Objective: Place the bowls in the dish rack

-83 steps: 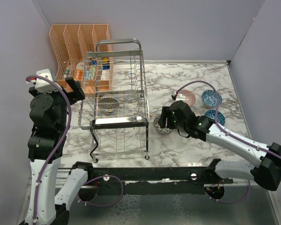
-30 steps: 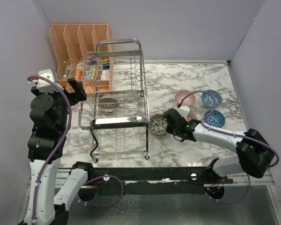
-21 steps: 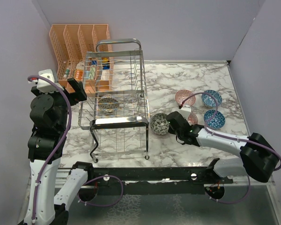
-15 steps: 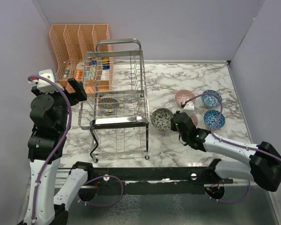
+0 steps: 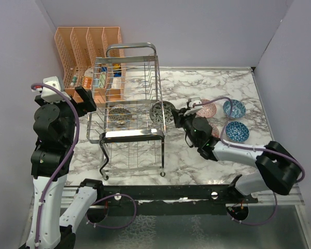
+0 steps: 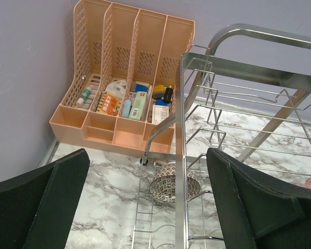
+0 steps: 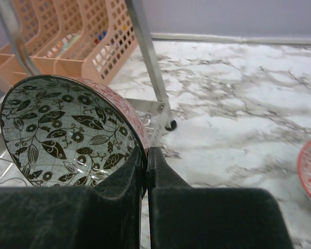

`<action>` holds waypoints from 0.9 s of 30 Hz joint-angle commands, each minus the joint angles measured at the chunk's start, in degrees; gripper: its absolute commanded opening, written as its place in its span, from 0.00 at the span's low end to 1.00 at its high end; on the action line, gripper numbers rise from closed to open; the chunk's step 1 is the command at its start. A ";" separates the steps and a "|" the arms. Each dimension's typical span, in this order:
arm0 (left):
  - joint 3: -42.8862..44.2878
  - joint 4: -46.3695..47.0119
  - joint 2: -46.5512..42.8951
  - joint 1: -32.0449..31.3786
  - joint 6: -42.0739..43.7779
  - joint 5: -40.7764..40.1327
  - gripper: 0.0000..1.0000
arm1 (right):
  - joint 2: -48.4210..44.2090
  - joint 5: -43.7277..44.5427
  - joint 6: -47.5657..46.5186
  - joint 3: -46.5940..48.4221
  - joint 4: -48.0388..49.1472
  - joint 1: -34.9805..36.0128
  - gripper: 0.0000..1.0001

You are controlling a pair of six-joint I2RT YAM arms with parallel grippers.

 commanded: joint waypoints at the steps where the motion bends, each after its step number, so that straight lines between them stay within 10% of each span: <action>1: 1.70 0.63 0.04 -0.16 0.44 -1.97 0.99 | 6.23 -8.11 -3.20 5.64 18.78 -0.02 0.01; 27: 2.58 0.41 0.98 -0.17 0.45 -4.33 0.99 | 30.39 -23.95 -17.24 20.96 32.32 3.15 0.01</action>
